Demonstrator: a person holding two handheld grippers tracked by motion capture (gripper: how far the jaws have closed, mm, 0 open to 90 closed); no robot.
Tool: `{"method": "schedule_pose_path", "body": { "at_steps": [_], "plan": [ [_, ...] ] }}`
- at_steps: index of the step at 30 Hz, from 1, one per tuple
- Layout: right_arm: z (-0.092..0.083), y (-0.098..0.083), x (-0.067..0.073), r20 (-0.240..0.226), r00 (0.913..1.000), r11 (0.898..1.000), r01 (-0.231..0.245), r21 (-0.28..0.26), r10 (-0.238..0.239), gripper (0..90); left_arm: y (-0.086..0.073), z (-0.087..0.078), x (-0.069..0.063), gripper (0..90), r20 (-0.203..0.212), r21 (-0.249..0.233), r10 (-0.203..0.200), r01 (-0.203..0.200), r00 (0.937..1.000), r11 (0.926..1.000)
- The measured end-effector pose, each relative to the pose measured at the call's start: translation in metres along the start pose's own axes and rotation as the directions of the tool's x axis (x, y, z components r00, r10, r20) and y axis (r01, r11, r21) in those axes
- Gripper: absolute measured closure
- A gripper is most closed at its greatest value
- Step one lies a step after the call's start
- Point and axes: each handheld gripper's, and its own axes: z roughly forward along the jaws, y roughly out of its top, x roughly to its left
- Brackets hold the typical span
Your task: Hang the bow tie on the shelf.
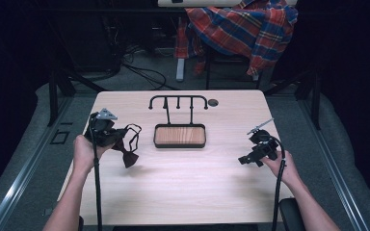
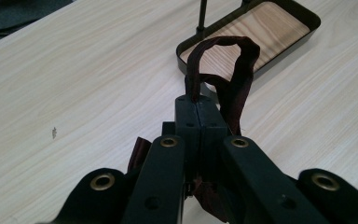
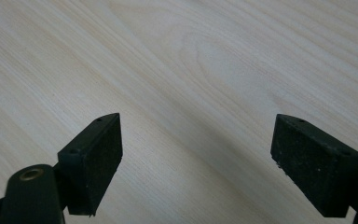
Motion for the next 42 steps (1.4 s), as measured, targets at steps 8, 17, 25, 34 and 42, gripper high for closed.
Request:
{"method": "schedule_pose_path", "body": {
  "at_steps": [8,17,25,34,42],
  "plan": [
    [0.001,-0.001,-0.001,-0.004,0.9998,1.000,-0.017,-0.016,0.017,16.4,0.008,0.002,-0.002,89.4,0.015,-0.014,0.025,-0.024,0.9996,0.9996],
    [0.002,-0.007,-0.008,-0.014,0.9991,0.999,-0.041,-0.011,0.041,16.4,0.028,0.010,-0.006,89.4,0.036,-0.045,0.053,-0.051,0.9980,0.9977],
    [0.003,-0.003,-0.005,-0.021,0.9993,0.999,-0.031,-0.016,0.031,16.4,0.038,0.013,-0.013,89.4,0.035,-0.049,0.081,-0.079,0.9962,0.9957],
    [0.001,-0.002,-0.002,-0.008,0.9999,1.000,-0.008,0.006,0.008,16.4,0.047,0.009,-0.017,89.4,0.021,-0.091,0.099,-0.096,0.9949,0.9912],
    [0.004,-0.004,-0.004,-0.002,0.9995,0.999,-0.032,-0.006,0.032,16.4,0.055,0.014,-0.014,89.4,0.024,-0.118,0.102,-0.098,0.9945,0.9881]
  ]
}}
